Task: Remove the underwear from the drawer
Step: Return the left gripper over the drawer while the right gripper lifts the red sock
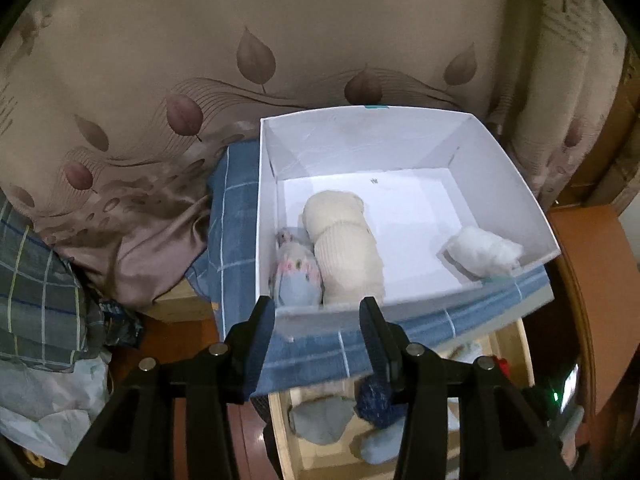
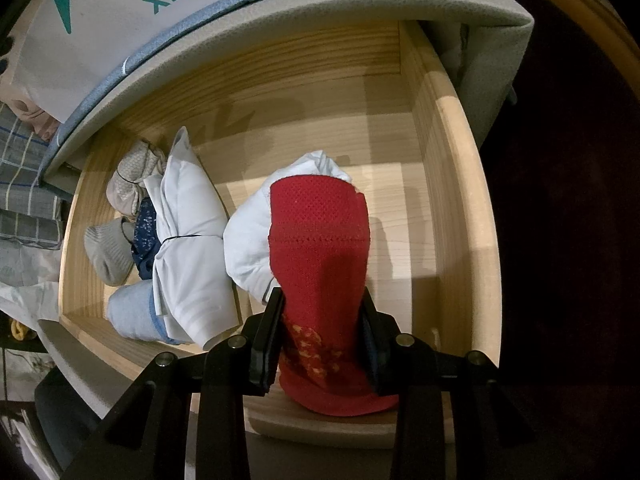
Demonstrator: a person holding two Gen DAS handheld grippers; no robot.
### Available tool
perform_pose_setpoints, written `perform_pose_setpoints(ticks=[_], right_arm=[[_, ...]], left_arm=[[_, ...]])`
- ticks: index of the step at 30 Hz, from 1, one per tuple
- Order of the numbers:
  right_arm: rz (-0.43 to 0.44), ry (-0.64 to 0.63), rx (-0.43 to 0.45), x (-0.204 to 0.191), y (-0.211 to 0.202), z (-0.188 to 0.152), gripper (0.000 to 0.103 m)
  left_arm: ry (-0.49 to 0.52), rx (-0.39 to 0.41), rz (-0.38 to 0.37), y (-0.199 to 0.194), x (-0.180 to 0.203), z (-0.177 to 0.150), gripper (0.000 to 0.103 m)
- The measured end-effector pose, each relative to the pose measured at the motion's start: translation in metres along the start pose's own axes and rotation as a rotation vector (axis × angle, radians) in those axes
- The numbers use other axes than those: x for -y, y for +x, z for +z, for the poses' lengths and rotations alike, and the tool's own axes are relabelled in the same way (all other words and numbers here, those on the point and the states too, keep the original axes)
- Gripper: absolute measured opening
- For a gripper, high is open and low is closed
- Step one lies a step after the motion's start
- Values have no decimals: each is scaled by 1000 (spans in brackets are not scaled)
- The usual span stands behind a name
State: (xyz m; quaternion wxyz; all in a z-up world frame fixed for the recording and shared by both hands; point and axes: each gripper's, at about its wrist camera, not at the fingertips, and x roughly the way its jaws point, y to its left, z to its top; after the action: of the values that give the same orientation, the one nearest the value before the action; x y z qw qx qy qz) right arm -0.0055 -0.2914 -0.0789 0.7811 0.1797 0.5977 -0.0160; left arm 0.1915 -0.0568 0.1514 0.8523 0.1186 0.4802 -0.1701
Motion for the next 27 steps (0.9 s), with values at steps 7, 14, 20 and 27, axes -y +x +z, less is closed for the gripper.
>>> perform_pose_setpoints(ticks=[7,14,20,27], right_arm=[[-8,-4,-3,0,1,1,32],[-15,-9,-9,0,2,1,32],[-24,-12,-11,-1,2,1,32],[-32,-17,-14,-2,3,2,32]], left_arm=[[-36,4,-3,-20,-11,-55,45],[-144,-31,46,6,-26,-120,45],[-228,-69,71,38,-25,-165,45],[-247,-108,76,66,-11,-198,45]])
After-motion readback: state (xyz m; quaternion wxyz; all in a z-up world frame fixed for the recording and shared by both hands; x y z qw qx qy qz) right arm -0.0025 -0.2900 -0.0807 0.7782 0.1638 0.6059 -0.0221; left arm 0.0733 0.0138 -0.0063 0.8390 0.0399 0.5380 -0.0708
